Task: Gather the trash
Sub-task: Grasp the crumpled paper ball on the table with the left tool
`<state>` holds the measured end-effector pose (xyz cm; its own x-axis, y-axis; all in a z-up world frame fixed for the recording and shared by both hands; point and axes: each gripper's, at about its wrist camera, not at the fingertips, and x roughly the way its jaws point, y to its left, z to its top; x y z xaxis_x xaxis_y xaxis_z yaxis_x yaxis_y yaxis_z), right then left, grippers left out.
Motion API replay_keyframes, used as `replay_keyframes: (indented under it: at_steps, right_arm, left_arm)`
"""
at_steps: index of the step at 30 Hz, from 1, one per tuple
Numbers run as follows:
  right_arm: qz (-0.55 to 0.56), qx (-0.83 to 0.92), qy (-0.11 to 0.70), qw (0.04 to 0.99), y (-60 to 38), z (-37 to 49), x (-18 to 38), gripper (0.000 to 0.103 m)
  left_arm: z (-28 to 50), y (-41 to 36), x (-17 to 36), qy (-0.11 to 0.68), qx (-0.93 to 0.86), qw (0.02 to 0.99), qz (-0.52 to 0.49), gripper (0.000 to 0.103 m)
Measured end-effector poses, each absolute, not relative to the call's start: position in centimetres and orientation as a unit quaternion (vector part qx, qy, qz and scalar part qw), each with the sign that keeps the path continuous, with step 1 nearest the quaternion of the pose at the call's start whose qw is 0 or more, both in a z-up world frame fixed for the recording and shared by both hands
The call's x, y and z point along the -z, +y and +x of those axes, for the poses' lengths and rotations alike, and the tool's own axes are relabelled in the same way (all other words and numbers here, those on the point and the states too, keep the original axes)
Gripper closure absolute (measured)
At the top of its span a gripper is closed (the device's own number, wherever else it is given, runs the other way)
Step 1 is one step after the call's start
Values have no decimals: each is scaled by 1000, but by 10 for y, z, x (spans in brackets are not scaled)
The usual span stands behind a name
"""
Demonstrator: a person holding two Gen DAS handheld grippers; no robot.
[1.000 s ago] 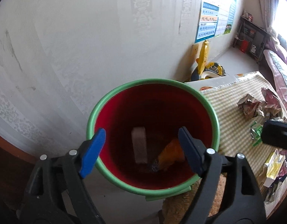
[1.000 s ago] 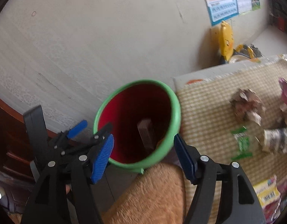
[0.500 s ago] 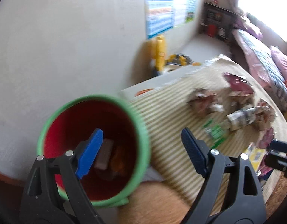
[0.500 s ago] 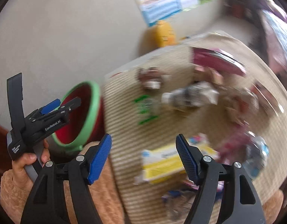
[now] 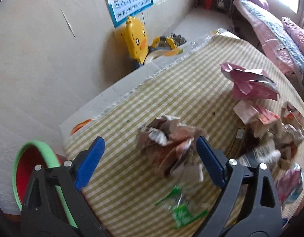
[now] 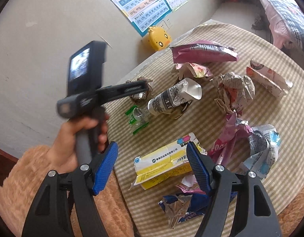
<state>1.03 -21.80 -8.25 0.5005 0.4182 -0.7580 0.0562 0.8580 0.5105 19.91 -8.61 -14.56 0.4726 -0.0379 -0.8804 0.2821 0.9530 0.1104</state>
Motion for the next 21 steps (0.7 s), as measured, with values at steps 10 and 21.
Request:
replay_keyframes:
  at_steps: [10,21]
  right_arm:
    - [266,-92,479,832,-241,4,83,34]
    - [204,-106,493,839,-206,21,82,34]
  left_arm:
    - [204,-90,145,518,106,842,108,81]
    - [121,-27,74,433,86,893,85,82]
